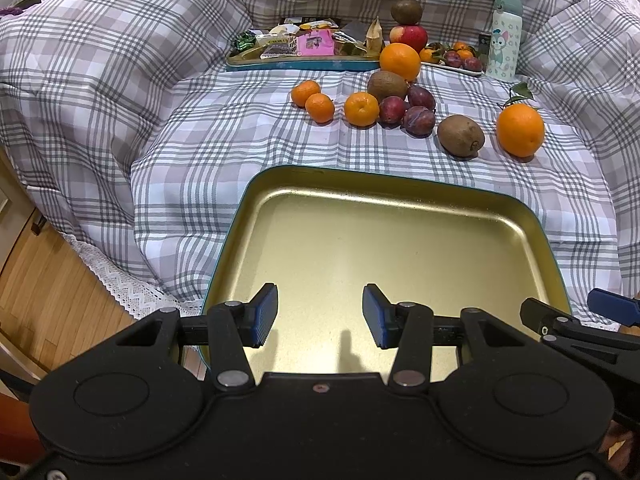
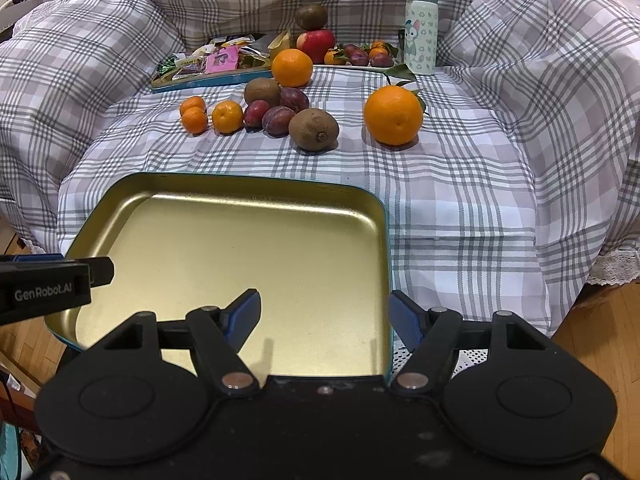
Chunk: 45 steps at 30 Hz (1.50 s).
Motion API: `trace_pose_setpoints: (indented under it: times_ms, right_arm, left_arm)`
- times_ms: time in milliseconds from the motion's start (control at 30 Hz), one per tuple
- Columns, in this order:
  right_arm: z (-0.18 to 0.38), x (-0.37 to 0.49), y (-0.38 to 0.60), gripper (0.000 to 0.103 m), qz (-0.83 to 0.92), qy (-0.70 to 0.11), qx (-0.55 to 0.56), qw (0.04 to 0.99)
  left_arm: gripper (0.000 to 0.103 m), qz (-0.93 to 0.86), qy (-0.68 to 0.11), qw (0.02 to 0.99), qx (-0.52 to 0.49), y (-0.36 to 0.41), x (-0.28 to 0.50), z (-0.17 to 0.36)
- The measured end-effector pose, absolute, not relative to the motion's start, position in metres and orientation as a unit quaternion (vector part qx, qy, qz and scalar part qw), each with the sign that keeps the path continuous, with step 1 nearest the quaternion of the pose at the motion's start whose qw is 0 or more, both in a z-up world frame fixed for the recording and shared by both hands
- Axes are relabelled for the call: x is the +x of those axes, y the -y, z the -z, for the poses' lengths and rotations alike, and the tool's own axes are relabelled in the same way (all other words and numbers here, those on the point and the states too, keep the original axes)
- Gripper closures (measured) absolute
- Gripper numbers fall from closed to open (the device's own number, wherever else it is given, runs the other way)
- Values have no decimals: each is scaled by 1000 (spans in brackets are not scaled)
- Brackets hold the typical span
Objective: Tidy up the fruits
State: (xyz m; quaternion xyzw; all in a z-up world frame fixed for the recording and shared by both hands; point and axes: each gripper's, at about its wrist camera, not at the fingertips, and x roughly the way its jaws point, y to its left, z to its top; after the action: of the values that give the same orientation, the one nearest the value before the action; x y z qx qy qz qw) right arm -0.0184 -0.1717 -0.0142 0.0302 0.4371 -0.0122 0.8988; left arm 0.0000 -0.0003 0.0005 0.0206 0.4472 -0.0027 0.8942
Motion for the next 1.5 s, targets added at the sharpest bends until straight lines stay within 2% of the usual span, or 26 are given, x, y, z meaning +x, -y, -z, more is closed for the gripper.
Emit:
trace_pose_setpoints:
  times_ms: [1000, 1500]
  right_arm:
    - [16, -17, 171, 44, 11, -442, 29, 897]
    - [16, -15, 167, 44, 6, -445, 17, 895]
  left_arm:
    - [51, 5, -451, 892, 20, 4, -2, 0]
    - [51, 5, -453, 891, 21, 2, -2, 1]
